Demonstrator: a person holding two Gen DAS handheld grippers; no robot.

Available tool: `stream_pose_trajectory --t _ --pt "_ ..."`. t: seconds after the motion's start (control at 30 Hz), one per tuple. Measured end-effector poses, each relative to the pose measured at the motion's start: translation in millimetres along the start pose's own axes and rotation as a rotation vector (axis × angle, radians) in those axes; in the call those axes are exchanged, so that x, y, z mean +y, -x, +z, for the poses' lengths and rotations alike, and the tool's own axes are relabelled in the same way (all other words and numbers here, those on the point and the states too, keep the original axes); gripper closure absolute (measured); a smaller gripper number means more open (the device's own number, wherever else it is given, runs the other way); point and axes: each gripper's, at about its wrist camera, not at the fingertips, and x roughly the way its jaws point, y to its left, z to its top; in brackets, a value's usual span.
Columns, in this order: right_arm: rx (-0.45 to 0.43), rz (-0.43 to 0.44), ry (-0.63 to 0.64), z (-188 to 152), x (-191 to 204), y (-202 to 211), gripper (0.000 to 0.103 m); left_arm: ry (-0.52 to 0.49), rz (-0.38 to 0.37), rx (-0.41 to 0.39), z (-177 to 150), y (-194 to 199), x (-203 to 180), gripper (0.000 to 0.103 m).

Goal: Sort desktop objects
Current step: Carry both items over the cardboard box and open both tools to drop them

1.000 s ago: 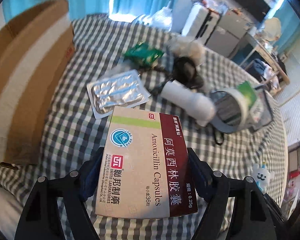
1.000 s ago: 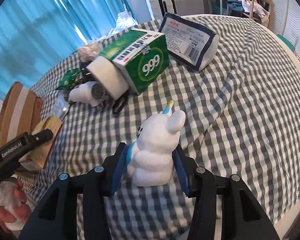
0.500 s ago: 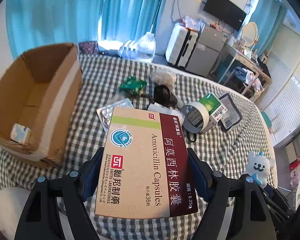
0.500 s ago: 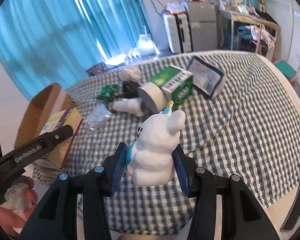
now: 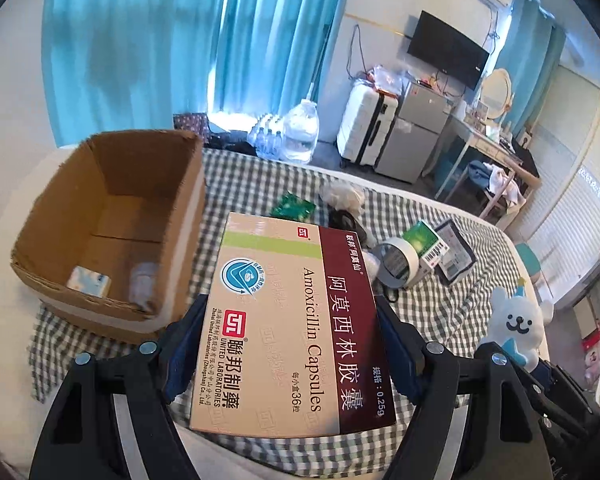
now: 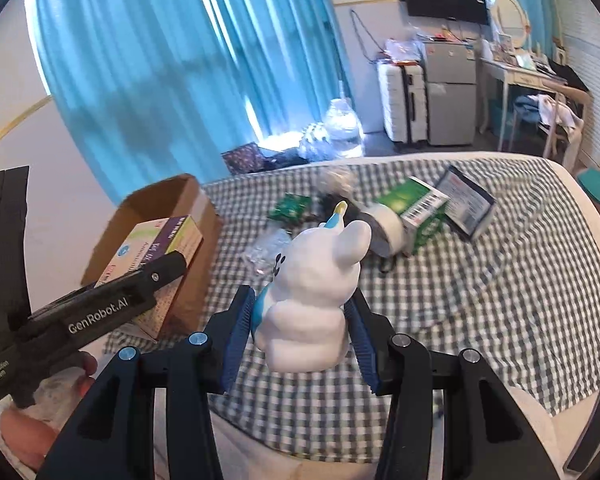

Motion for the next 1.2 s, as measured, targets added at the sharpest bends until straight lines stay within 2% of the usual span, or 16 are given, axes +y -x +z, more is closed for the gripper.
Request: stream_pose_trajectory --t 0.13,0.37,0.47,0.77,0.87,0.97,1.1,1.2 --pt "-0.002 0.043 0.049 11.0 28.8 -5.7 0.057 0.022 0.019 -0.008 10.7 5.8 21.1 0.023" --pt "0.013 0.176 0.092 39.2 78.3 -25.7 0.057 0.059 0.062 -0.035 42.2 16.5 70.3 0.023" --pt "0.028 0.227 0.113 49.6 102.0 -39.8 0.057 0.097 0.071 -0.014 58.4 11.5 99.3 0.023" --pt "0.062 0.326 0.193 68.0 170.0 -92.6 0.056 0.158 0.178 -0.007 90.2 -16.0 180.6 0.023" --pt "0.095 0.342 0.196 71.6 182.5 -119.6 0.056 0.168 0.185 0.011 95.9 -36.1 200.9 0.023" --pt "0.108 0.290 0.234 73.1 193.2 -148.7 0.056 0.183 0.183 0.030 98.2 -59.4 219.6 0.023" --pt "0.181 0.321 0.200 75.0 195.8 -193.2 0.056 0.180 0.194 0.090 99.5 -95.4 236.4 0.023" --pt "0.194 0.281 0.231 76.6 201.3 -219.8 0.057 0.184 0.193 0.120 99.9 -115.9 246.0 0.023"
